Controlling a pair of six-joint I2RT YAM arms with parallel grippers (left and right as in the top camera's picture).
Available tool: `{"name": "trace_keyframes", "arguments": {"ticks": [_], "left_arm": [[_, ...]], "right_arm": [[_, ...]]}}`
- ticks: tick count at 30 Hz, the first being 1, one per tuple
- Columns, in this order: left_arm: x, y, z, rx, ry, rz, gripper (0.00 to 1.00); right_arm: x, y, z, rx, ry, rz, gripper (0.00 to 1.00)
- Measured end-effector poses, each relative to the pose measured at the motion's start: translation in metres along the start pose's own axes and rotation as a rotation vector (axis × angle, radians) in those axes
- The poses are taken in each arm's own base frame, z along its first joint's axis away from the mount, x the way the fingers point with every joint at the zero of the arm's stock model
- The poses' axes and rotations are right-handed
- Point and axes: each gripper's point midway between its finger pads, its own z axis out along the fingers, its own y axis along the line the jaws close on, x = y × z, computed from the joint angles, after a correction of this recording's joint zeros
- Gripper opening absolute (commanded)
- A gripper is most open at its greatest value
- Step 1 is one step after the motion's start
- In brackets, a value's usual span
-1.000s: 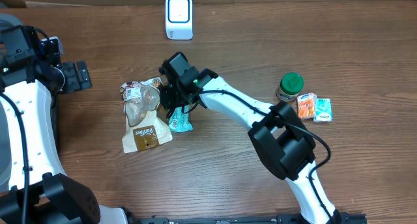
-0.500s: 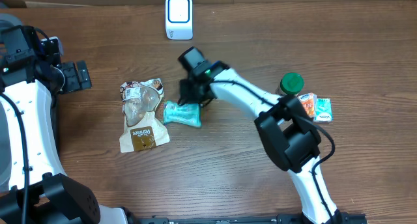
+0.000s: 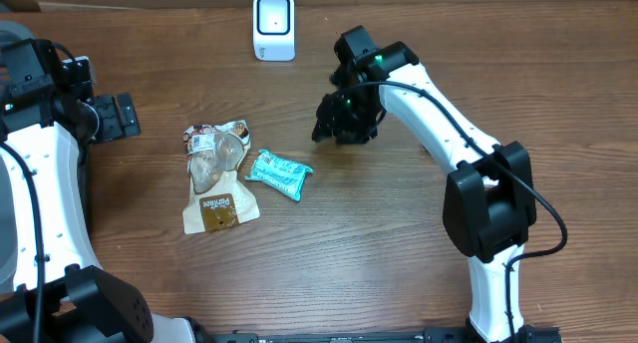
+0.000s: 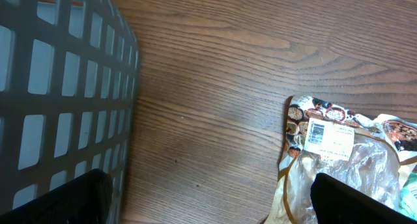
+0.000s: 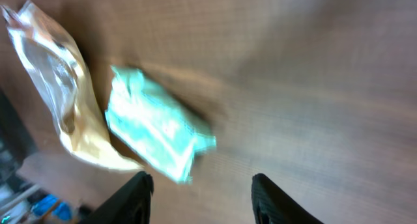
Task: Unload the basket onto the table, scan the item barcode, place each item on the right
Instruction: 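Reach the right gripper to the teal wipes pack and grasp it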
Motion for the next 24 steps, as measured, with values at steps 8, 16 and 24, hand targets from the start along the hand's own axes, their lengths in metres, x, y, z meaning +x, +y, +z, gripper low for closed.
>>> {"name": "trace_keyframes", "arguments": {"ticks": [8, 16, 24], "left_arm": [[0.0, 0.0, 0.0, 0.0, 0.0, 0.0, 0.99], [0.0, 0.0, 0.0, 0.0, 0.0, 0.0, 1.0], [0.0, 0.0, 0.0, 0.0, 0.0, 0.0, 0.99]], "right_arm": [[0.048, 0.007, 0.055, -0.02, 0.14, -0.013, 0.5], [0.045, 0.028, 0.088, -0.091, 0.076, -0.002, 0.49], [0.034, 0.025, 0.105, -0.116, 0.002, 0.033, 0.33]]}}
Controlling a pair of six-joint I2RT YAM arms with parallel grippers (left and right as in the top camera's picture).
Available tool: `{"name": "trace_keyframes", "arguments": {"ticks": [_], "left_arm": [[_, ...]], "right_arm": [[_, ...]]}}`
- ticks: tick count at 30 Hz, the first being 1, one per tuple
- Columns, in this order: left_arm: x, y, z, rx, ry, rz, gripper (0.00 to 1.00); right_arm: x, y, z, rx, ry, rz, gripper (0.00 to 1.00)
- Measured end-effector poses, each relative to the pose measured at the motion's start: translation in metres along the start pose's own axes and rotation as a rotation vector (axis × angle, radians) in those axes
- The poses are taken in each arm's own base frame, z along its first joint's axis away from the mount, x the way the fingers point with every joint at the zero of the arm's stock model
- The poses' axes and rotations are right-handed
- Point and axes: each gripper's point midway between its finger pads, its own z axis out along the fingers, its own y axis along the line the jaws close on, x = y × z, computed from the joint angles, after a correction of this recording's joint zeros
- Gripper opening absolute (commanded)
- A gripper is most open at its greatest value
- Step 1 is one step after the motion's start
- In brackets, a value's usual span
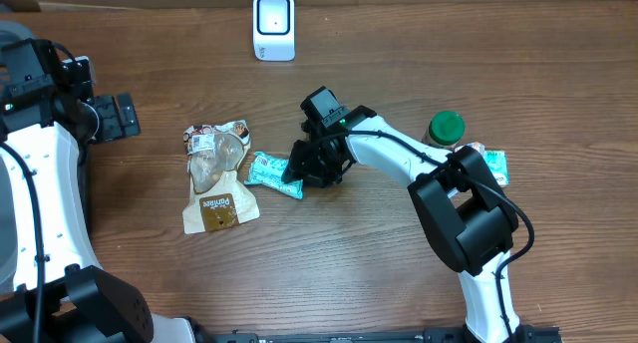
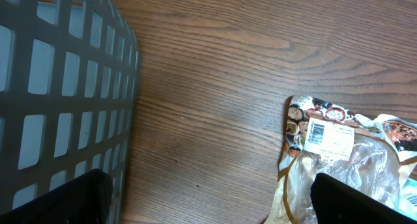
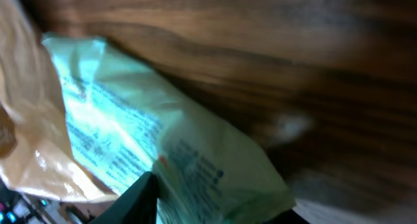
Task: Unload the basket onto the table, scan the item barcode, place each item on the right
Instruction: 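Reach the right gripper to the teal wipes pack and grasp it, then lift the teal wipes pack and hold it before the scanner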
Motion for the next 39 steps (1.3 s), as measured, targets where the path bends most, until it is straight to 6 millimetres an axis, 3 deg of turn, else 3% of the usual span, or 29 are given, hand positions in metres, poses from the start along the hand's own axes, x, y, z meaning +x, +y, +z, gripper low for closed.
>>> {"name": "trace_keyframes", "arguments": {"ticks": [6, 14, 18, 21, 26, 29, 33, 39], "left_arm": [[0.0, 0.0, 0.0, 0.0, 0.0, 0.0, 1.0], [0.0, 0.0, 0.0, 0.0, 0.0, 0.0, 1.0], [0.0, 0.0, 0.0, 0.0, 0.0, 0.0, 1.0], [0.0, 0.0, 0.0, 0.0, 0.0, 0.0, 1.0], [0.0, 0.0, 0.0, 0.0, 0.0, 0.0, 1.0], [0.0, 0.0, 0.0, 0.0, 0.0, 0.0, 1.0], [0.0, 0.0, 0.0, 0.0, 0.0, 0.0, 1.0], [0.0, 0.0, 0.0, 0.0, 0.0, 0.0, 1.0]], "right_arm": [[-0.013, 0.003, -0.001, -0.028, -0.048, -0.059, 0.04], [-0.028, -0.014, -0.026, -0.127, -0.019, -0.105, 0.04], [-0.041, -0.021, -0.067, -0.184, -0.066, -0.138, 0.04], [-0.042, -0.005, -0.119, -0.222, -0.154, -0.22, 0.04], [-0.009, 0.045, -0.214, -0.282, -0.321, -0.405, 0.04], [0.016, 0.063, -0.252, -0.304, -0.387, -0.477, 0.04], [0.042, 0.071, -0.281, -0.313, -0.429, -0.516, 0.04], [0.058, 0.058, -0.287, -0.226, -0.416, -0.454, 0.04]]}}
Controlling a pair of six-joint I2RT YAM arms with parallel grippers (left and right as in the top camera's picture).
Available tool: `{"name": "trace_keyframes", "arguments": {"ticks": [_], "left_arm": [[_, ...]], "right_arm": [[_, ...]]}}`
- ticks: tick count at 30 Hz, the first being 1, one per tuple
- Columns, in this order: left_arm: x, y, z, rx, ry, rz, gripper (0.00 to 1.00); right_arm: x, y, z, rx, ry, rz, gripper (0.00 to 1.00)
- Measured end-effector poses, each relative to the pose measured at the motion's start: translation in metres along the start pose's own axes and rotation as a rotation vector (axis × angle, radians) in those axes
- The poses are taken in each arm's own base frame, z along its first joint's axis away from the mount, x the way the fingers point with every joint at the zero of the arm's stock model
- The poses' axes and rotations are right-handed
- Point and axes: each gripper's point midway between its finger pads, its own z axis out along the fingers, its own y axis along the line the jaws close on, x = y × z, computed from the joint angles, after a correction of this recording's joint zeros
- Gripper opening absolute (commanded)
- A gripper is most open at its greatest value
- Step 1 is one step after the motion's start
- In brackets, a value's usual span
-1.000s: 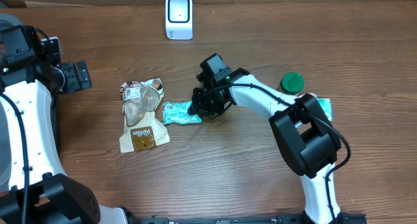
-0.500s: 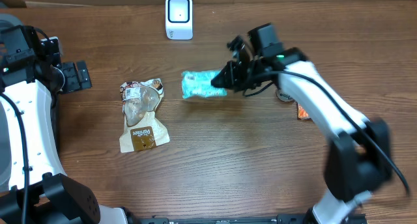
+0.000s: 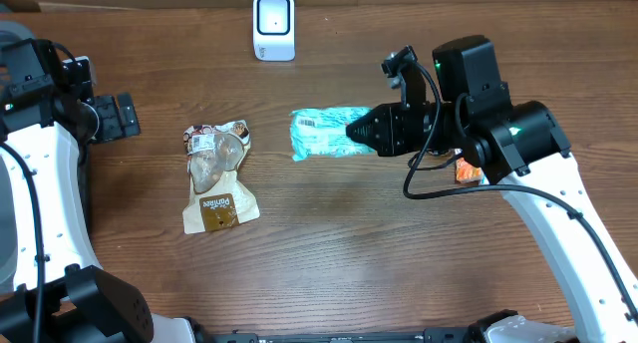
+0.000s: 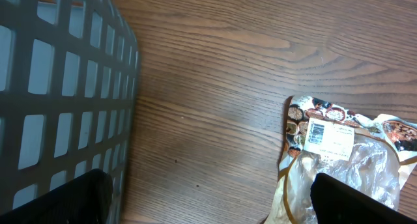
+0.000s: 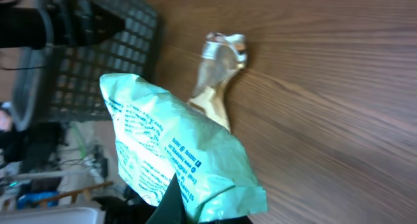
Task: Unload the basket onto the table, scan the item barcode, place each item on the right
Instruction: 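Lift the teal wipes pack and hold it before the scanner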
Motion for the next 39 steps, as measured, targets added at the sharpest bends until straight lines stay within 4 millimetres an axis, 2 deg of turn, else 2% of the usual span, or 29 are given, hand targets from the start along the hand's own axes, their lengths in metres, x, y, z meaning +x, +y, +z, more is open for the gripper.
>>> {"name": "trace_keyframes", "arguments": {"ticks": [3, 5, 6, 7, 9, 10, 13, 17, 20, 23, 28, 30, 34, 39], "left_arm": [[0.0, 0.0, 0.0, 0.0, 0.0, 0.0, 1.0], [0.0, 0.0, 0.0, 0.0, 0.0, 0.0, 1.0], [0.0, 0.0, 0.0, 0.0, 0.001, 0.0, 1.0], [0.0, 0.0, 0.0, 0.0, -0.001, 0.0, 0.99], [0.0, 0.0, 0.0, 0.001, 0.001, 0.0, 1.0], [0.0, 0.0, 0.0, 0.0, 0.0, 0.0, 0.99], [0.0, 0.0, 0.0, 0.0, 0.0, 0.0, 0.99], [0.0, 0.0, 0.0, 0.0, 0.0, 0.0, 1.0], [0.0, 0.0, 0.0, 0.0, 0.0, 0.0, 1.0], [0.0, 0.0, 0.0, 0.0, 0.0, 0.0, 1.0], [0.0, 0.0, 0.0, 0.0, 0.0, 0.0, 0.99], [0.0, 0.0, 0.0, -0.001, 0.0, 0.0, 1.0], [0.0, 0.0, 0.0, 0.0, 0.0, 0.0, 1.0], [0.0, 0.0, 0.0, 0.0, 0.0, 0.0, 1.0]], "right_arm": [[-0.003, -0.002, -0.003, 0.07, -0.006, 0.007, 0.04], [-0.016, 0.003, -0.005, 0.112, -0.021, -0.006, 0.04], [-0.025, 0.005, -0.006, 0.133, -0.031, -0.014, 0.04], [-0.044, 0.008, -0.005, 0.163, -0.059, -0.033, 0.04], [-0.063, 0.005, 0.001, 0.218, -0.056, -0.048, 0.04], [-0.085, 0.005, 0.006, 0.25, -0.092, -0.076, 0.04], [-0.143, -0.006, 0.028, 0.359, -0.21, -0.179, 0.04], [-0.213, -0.034, 0.069, 0.572, -0.417, -0.373, 0.04], [-0.245, -0.056, 0.095, 0.723, -0.504, -0.528, 0.04], [-0.265, -0.078, 0.122, 0.852, -0.524, -0.724, 0.04], [-0.281, -0.102, 0.159, 0.989, -0.503, -1.007, 0.04], [-0.281, -0.11, 0.171, 1.027, -0.472, -1.101, 0.04], [-0.278, -0.125, 0.198, 1.088, -0.41, -1.258, 0.04], [-0.267, -0.141, 0.227, 1.115, -0.342, -1.364, 0.04]]}}
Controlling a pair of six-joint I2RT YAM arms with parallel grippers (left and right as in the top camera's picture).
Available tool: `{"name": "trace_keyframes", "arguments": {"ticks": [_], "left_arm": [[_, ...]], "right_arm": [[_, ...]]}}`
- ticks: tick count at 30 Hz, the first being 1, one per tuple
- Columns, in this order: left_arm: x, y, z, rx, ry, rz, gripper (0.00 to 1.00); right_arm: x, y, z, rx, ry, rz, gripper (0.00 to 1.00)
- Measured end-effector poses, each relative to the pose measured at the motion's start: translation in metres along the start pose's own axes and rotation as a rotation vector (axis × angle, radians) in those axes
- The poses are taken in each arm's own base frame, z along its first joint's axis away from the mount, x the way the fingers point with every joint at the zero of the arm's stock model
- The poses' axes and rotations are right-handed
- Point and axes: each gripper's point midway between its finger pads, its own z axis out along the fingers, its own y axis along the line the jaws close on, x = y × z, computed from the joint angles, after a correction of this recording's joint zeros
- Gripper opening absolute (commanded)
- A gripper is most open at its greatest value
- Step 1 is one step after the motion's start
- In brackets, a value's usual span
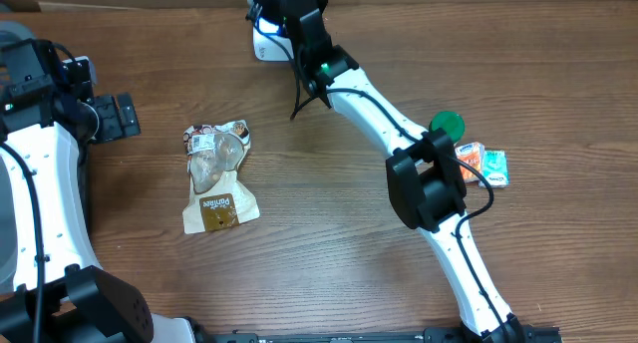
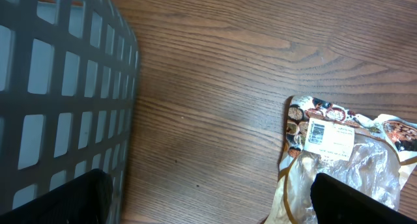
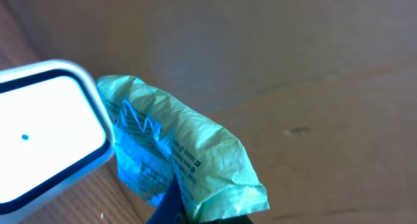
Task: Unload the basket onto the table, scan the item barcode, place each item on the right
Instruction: 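Lift the teal wipes pack and hold it before the scanner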
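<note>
A crumpled teal packet (image 3: 176,152) with printed text is pinched in my right gripper (image 3: 195,214), which is shut on its lower end. The packet hangs right beside the white scanner (image 3: 45,133), whose window faces it and casts a blue glow on the wrapper. From overhead, my right gripper (image 1: 284,4) reaches to the table's far edge and covers part of the scanner (image 1: 267,46). My left gripper (image 1: 110,117) rests open at the far left, with nothing between its fingers (image 2: 55,198).
A tan snack bag (image 1: 217,173) with a barcode label (image 2: 319,136) lies left of centre. A grey mesh basket (image 2: 58,87) stands at the left edge. A green-lidded jar (image 1: 446,124) and small orange and teal packets (image 1: 483,164) sit at the right.
My right gripper, still shut on the teal packet, has moved from above the table's middle to the scanner at the far edge. The left arm has not moved.
The teal packet first lay beside the snack bag with my right gripper open above and to its right. Then the gripper was down at the packet. Then it held the packet in the air over the table, and now holds it at the scanner.
</note>
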Motion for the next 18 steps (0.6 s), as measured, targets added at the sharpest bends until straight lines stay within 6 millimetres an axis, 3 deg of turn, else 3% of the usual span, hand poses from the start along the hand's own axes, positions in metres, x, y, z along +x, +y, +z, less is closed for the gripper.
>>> {"name": "trace_keyframes", "arguments": {"ticks": [12, 18], "left_arm": [[0.0, 0.0, 0.0, 0.0, 0.0, 0.0, 1.0], [0.0, 0.0, 0.0, 0.0, 0.0, 0.0, 1.0]], "right_arm": [[-0.015, 0.012, -0.005, -0.006, -0.022, -0.106, 0.04], [-0.024, 0.022, -0.015, -0.058, -0.009, -0.022, 0.04]]}}
